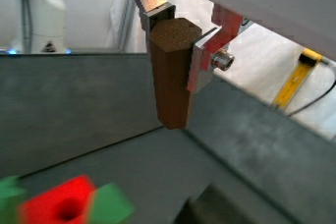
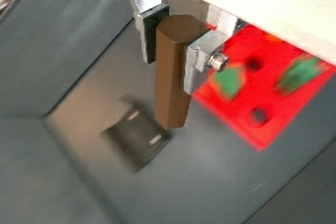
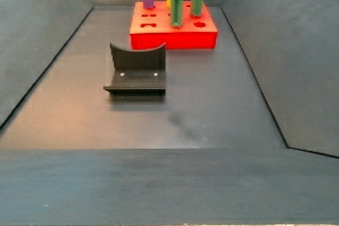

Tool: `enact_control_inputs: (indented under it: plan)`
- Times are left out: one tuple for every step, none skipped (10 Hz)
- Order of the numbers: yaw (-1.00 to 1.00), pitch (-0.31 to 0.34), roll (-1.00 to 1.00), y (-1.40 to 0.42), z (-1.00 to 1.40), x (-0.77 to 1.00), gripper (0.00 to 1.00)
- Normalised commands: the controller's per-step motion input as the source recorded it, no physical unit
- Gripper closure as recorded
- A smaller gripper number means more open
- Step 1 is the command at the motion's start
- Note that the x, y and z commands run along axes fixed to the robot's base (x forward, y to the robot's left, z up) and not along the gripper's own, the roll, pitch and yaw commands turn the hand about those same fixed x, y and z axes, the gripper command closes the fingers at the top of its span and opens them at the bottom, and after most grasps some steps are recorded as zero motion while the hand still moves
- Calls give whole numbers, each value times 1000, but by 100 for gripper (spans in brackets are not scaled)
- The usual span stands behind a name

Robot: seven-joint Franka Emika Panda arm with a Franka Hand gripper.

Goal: Pick up the hexagon object. Move up. Place the hexagon object on the fixture. Regrasp the hexagon object. Move to above the board. Insert the hexagon object.
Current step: Move to above the board, then insert the hexagon object.

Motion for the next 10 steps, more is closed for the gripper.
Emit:
enact_control_inputs:
  plan:
    - [-155,-107,-1000,-1000,16,-425,100]
    - [-159,-102,-1000,-1000,8,-444,100]
    - [-160,-96,-1000,-625,7,-310,100]
    - [-155,-91,-1000,-353,1,-203,100]
    - [-146,-85,-968,-224,-1,-152,100]
    - [-67,-55,-576,-62,1,-89,100]
    - [-40,-49,-423,-24,-3,-67,100]
    - [-24,-23,-232,-10,-4,-33,100]
    - [-9,0,0,0,-163,0,100]
    - [-34,0,0,0,-314,-17,100]
